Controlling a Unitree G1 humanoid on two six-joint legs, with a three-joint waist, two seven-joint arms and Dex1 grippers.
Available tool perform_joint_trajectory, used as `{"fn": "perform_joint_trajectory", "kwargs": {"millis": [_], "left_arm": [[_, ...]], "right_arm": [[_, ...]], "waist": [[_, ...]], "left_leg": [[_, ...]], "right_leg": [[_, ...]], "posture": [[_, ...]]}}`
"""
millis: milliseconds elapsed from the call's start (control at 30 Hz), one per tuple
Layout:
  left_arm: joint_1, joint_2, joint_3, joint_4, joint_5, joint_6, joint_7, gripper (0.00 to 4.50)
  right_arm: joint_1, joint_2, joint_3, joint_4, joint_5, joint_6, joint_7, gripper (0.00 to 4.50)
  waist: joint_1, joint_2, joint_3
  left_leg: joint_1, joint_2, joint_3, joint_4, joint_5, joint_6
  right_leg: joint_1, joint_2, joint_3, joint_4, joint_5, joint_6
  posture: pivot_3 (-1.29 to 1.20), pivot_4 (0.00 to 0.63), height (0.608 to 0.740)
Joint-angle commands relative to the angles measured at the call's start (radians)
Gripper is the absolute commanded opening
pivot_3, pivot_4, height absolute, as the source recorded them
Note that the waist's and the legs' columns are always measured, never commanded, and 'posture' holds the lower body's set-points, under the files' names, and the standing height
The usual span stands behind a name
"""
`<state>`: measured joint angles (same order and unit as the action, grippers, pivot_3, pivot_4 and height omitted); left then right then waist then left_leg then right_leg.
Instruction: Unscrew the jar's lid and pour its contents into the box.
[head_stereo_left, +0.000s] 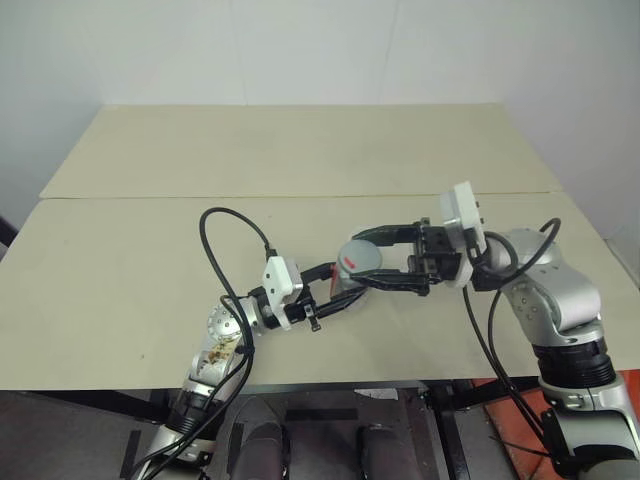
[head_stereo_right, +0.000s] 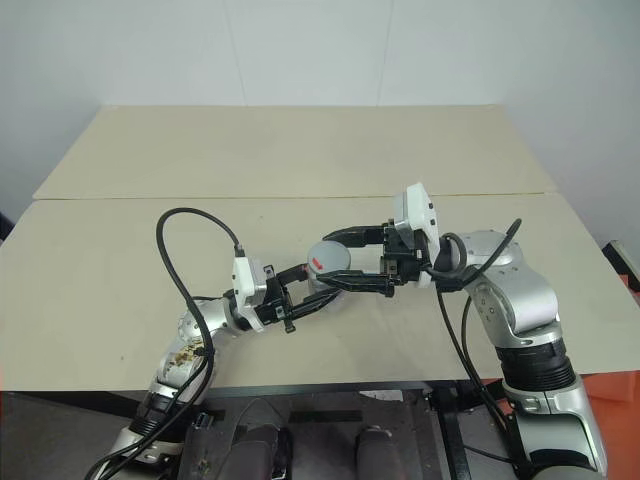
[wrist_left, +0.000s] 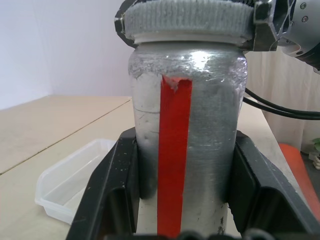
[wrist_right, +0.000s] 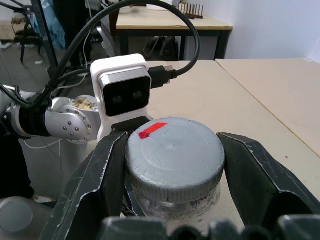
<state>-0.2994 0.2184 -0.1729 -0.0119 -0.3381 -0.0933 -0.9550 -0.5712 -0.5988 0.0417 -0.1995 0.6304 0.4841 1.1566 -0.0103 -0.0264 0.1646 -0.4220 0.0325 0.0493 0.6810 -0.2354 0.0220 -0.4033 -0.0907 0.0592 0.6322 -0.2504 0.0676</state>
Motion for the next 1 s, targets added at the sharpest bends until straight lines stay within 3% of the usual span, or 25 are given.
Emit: {"fn": "perform_joint_trajectory", "kwargs": {"millis": [33, 233, 367, 567, 733, 1000], "left_arm": [[-0.007, 0.001, -0.012, -0.008, 0.005, -0.028, -0.010, 1.93], [-0.012, 0.005, -0.013, 0.001, 0.004, -0.034, -0.011, 1.93], [-0.010, 0.003, -0.015, -0.002, 0.005, -0.034, -0.008, 1.93], [-0.002, 0.007, -0.004, -0.022, 0.007, -0.018, 0.024, 1.93], [0.002, 0.037, 0.011, -0.069, -0.025, 0.109, 0.062, 1.93], [-0.008, 0.046, 0.027, -0.065, 0.005, 0.108, 0.111, 1.93]], "right_arm": [[-0.029, 0.009, -0.093, -0.015, 0.113, 0.059, -0.027, 2.78], [-0.024, 0.001, -0.120, -0.027, 0.171, 0.103, -0.020, 2.78], [-0.021, 0.028, -0.171, -0.015, 0.155, 0.069, -0.107, 2.78], [-0.025, -0.031, -0.262, 0.113, -0.060, 0.017, -0.382, 2.78], [0.073, -0.129, -0.212, 0.132, -0.188, 0.087, -0.460, 2.78], [0.243, -0.153, -0.172, 0.009, -0.251, 0.314, -0.585, 2.78]], "waist": [[0.000, 0.000, 0.000], [0.001, 0.000, 0.000], [0.000, 0.000, 0.000], [0.007, 0.000, 0.000], [0.009, 0.000, 0.000], [0.000, 0.001, 0.000]], "left_leg": [[0.000, 0.000, 0.000, 0.000, 0.000, 0.000], [0.000, 0.000, 0.000, 0.000, 0.000, 0.000], [0.000, 0.000, 0.000, 0.000, 0.000, 0.000], [0.000, -0.001, 0.002, 0.000, 0.000, 0.000], [-0.001, 0.000, 0.006, -0.001, 0.000, 0.000], [-0.001, 0.000, 0.006, -0.001, 0.000, 0.000]], "right_leg": [[0.000, 0.000, 0.000, 0.000, 0.000, 0.000], [0.000, 0.000, 0.000, 0.000, 0.000, 0.000], [0.000, 0.000, 0.000, 0.000, 0.000, 0.000], [0.000, -0.001, 0.000, 0.000, 0.000, 0.000], [-0.001, 0.000, 0.000, -0.001, 0.000, 0.000], [-0.001, 0.000, 0.000, 0.000, 0.000, 0.000]], "posture": [[0.00, 0.150, 0.740], [0.00, 0.150, 0.740], [0.00, 0.150, 0.740], [0.00, 0.150, 0.740], [0.00, 0.150, 0.740], [0.00, 0.150, 0.740]]}}
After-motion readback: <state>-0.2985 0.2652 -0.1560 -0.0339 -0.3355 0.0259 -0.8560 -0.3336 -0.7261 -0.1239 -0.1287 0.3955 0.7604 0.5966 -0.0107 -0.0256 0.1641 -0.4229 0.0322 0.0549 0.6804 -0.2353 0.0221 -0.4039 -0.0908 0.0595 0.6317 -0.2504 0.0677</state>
